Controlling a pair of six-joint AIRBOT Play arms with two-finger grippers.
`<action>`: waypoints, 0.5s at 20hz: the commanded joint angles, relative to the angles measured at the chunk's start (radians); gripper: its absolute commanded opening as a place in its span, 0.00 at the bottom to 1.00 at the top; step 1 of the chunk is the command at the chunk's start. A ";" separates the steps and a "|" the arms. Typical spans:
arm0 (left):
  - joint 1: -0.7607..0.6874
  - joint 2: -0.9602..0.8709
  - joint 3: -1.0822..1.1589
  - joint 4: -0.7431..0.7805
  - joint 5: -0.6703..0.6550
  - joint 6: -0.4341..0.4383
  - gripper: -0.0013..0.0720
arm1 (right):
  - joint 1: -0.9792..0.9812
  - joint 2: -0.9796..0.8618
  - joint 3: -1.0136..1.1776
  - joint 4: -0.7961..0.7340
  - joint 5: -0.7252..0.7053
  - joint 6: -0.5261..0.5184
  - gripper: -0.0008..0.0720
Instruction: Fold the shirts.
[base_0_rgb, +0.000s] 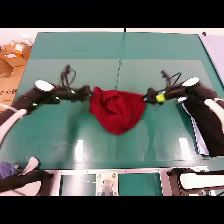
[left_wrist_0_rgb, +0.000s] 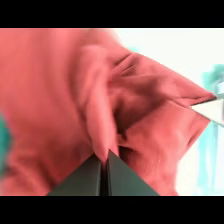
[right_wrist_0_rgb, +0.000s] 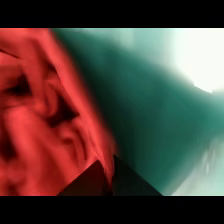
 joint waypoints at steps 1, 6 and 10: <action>0.040 0.233 0.106 0.122 -0.029 -0.048 0.05 | -0.078 0.170 0.127 0.035 0.106 0.011 0.03; 0.047 0.552 0.402 0.233 -0.030 -0.080 0.05 | -0.149 0.557 0.340 0.067 0.083 0.031 0.03; 0.047 0.669 0.579 0.312 -0.058 -0.081 0.05 | -0.173 0.790 0.440 0.054 -0.046 0.041 0.03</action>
